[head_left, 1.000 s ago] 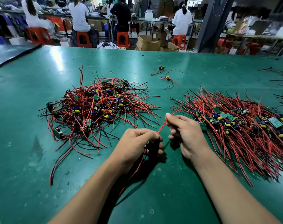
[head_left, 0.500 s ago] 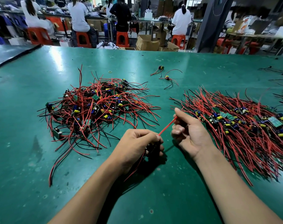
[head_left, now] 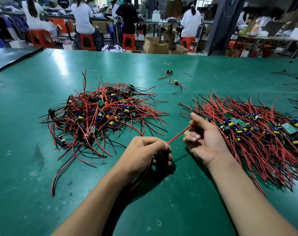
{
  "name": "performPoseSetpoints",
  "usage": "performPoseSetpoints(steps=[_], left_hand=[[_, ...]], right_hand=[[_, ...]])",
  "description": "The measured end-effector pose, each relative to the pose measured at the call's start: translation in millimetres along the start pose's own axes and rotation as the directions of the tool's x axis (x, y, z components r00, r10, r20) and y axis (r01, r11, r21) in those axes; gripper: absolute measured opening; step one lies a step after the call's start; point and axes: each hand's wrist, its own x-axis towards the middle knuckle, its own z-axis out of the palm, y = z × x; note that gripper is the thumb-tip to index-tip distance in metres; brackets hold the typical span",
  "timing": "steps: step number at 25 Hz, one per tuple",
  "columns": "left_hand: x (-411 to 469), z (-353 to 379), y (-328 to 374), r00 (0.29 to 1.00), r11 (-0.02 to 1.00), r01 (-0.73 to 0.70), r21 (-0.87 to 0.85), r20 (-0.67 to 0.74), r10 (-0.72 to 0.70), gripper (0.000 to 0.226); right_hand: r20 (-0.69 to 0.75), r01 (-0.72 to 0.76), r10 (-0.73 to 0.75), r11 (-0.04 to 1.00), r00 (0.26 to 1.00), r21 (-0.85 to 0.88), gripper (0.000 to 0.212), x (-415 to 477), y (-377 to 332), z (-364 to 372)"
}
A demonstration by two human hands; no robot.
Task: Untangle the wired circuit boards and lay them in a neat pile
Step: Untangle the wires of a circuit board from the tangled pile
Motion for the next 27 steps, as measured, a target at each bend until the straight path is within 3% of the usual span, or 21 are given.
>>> performPoseSetpoints(steps=[6,10,13,22,25,27], left_hand=[[-1.0,-1.0,0.3,0.999,0.999,-0.022,0.029,0.024,0.021,0.018],[-0.5,-1.6,0.9,1.0,1.0,0.004,-0.02,0.004,-0.004,0.018],[-0.2,-1.4,0.9,1.0,1.0,0.0,-0.028,0.01,0.001,0.017],[6.2,-4.6,-1.3,0.997,0.99,-0.039,-0.134,-0.073,0.029,0.016],[9.3,-7.8,1.6,0.996,0.951,-0.008,-0.31,-0.089,-0.021,0.028],[9.2,-10.0,4.2,0.997,0.899,0.021,-0.437,-0.06,-0.053,0.033]], right_hand=[[0.087,-0.161,0.153,0.983,0.984,0.085,0.031,-2.4,-5.4,-0.2],[0.021,-0.086,0.085,0.996,0.996,0.04,0.032,-2.8,-4.8,-0.9],[0.002,-0.115,0.115,0.992,0.993,0.052,0.035,-0.5,-2.1,-1.8],[-0.005,0.105,-0.111,0.948,0.994,-0.299,0.047,0.3,7.1,-2.6],[0.049,0.145,-0.137,0.899,0.989,-0.414,0.041,-0.4,13.3,-4.1],[0.136,0.229,-0.185,0.792,0.973,-0.567,0.028,-0.6,20.7,-5.7]])
